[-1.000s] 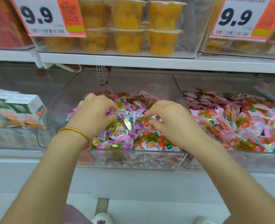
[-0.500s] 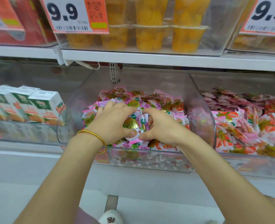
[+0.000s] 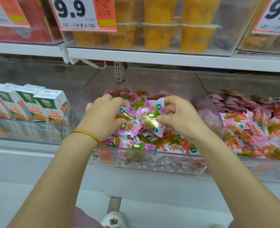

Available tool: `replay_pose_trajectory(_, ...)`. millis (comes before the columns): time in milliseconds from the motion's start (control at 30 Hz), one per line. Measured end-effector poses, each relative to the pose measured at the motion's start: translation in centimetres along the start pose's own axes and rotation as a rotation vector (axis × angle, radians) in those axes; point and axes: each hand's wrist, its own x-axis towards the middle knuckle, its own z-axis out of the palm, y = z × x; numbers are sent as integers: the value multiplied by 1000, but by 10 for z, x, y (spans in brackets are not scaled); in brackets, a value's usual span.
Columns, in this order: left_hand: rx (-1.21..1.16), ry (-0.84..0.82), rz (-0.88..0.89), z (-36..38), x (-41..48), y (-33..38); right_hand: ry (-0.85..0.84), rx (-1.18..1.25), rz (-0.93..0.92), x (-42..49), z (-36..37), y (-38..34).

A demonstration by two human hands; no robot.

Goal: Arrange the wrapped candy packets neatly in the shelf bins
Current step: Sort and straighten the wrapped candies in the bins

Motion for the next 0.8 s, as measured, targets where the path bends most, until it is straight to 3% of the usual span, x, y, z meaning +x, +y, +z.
replay_pose_trajectory(133,74,12,9,6,-1,4,102,113,20,-4,-8,-2)
replay_pose_trajectory(233,-6,113,151,0,-4,11,122,126,30,-7,-8,-2)
replay_pose_trajectory(300,-109,-2,281,-2,-7,17,135,140,56,-8,-8,0)
replay_pose_trajectory(400,-63,-257,346,6,-9,23,149,187,138,-9,-8,1)
replay_pose_trajectory(567,26,-327,365,19,-8,24,102,564,319,-12,-11,-8)
replay_pose_trajectory(700,-214,-319,313,10,-4,22,85,923,464,-19,-15,-19)
replay_pose_trajectory(800,-519,-234,192,-4,-3,23,-34,970,447,-25,-22,-24)
